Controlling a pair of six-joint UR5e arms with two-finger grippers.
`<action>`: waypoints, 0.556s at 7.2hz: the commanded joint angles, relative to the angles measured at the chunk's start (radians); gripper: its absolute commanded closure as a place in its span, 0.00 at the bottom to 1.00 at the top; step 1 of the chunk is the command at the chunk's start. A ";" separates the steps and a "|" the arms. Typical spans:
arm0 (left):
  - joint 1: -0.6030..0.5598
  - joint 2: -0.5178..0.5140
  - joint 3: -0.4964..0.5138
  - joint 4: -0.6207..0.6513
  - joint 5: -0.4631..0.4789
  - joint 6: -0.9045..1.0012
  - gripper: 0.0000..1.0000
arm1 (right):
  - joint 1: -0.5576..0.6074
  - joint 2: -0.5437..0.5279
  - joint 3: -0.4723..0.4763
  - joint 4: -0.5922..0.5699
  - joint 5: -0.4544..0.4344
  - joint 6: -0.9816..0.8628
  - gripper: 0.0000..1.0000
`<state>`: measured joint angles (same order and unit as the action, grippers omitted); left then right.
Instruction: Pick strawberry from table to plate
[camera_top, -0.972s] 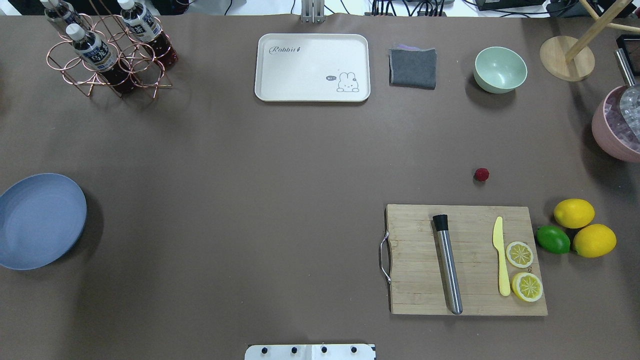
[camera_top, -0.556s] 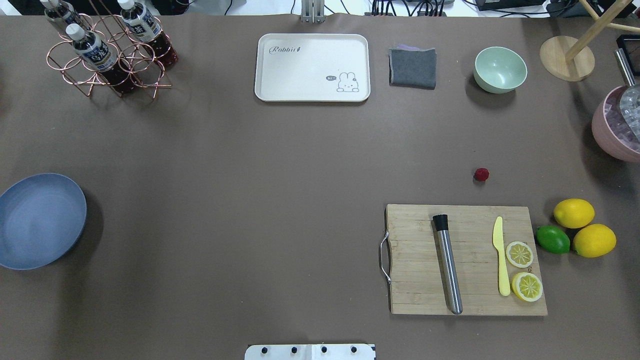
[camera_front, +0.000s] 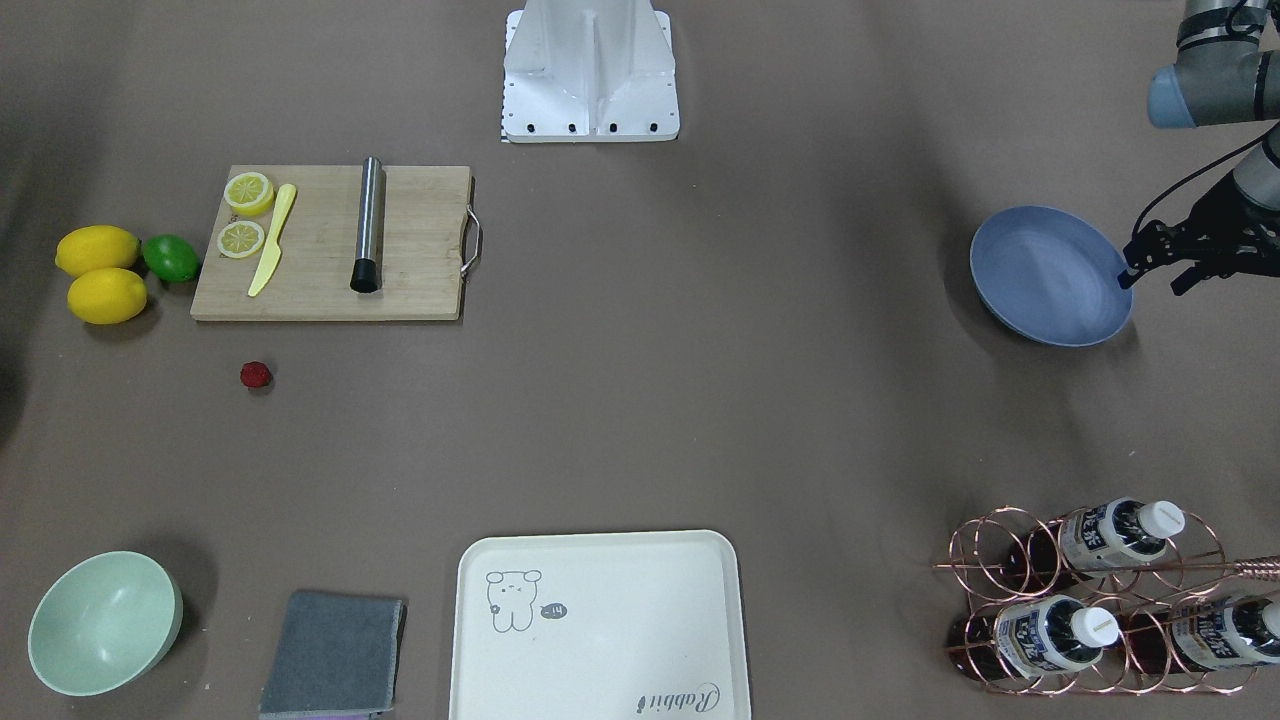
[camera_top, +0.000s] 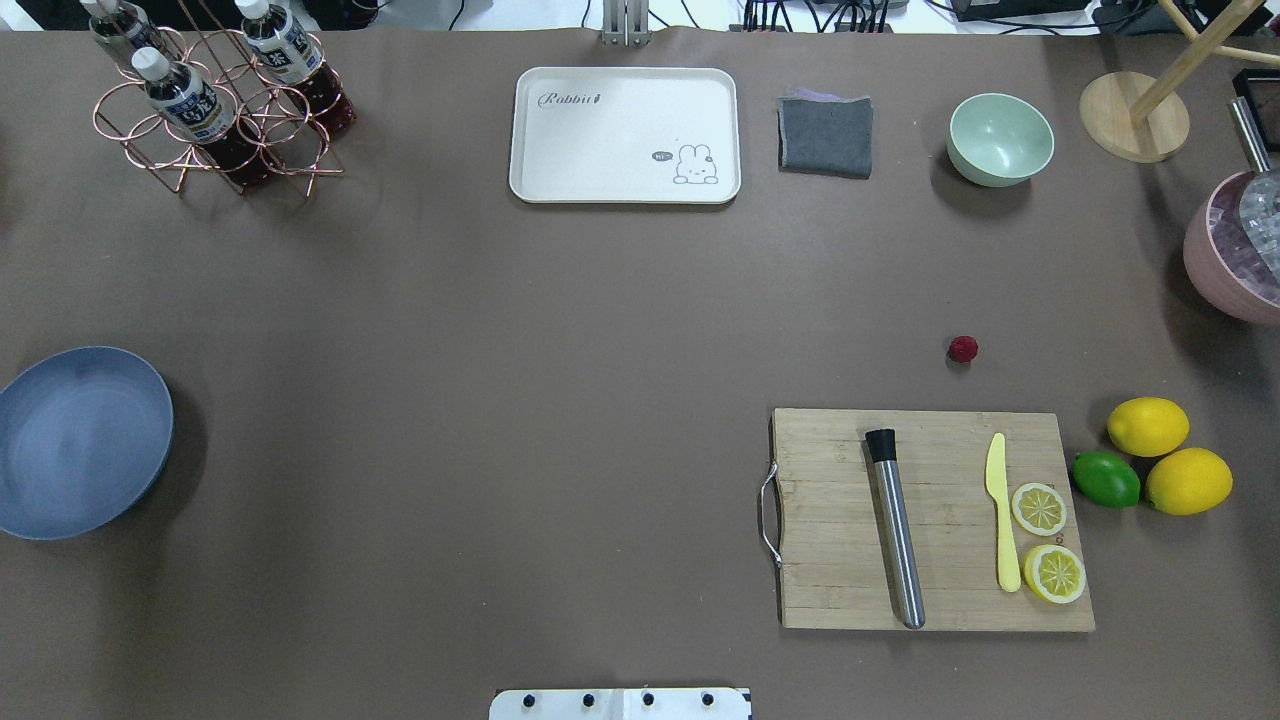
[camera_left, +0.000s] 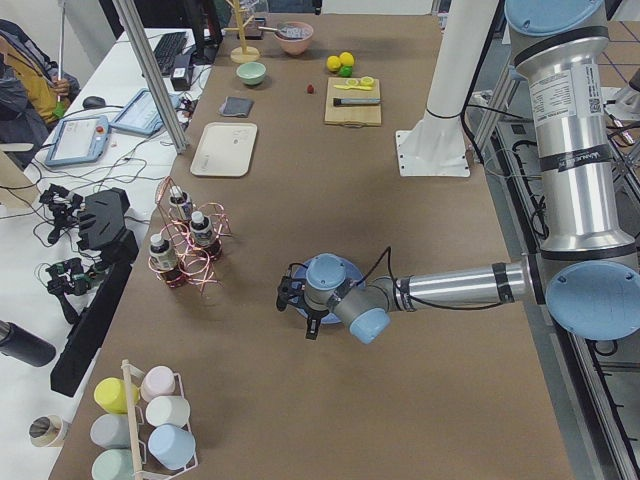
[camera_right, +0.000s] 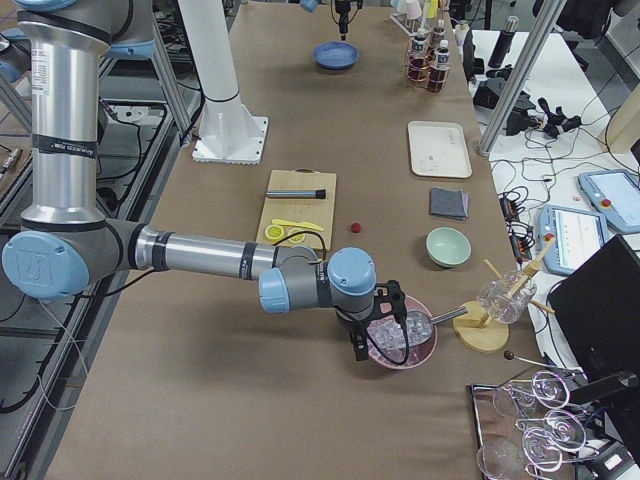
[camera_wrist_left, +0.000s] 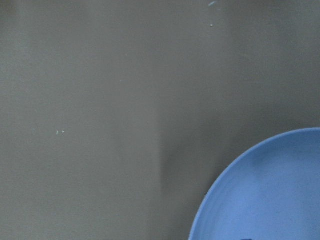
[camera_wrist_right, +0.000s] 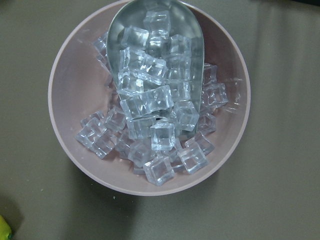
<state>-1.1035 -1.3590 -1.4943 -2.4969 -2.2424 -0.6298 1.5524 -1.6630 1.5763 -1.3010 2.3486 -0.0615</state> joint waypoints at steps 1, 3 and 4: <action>0.036 -0.011 0.023 -0.037 -0.003 -0.010 0.25 | 0.000 0.000 0.002 0.008 -0.002 0.002 0.00; 0.088 -0.023 0.025 -0.033 0.000 -0.010 0.46 | 0.000 0.000 0.002 0.028 -0.005 0.009 0.00; 0.088 -0.022 0.048 -0.036 -0.002 -0.010 0.92 | 0.000 0.002 0.004 0.028 -0.003 0.009 0.00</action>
<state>-1.0274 -1.3786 -1.4655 -2.5313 -2.2440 -0.6395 1.5524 -1.6624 1.5789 -1.2767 2.3448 -0.0536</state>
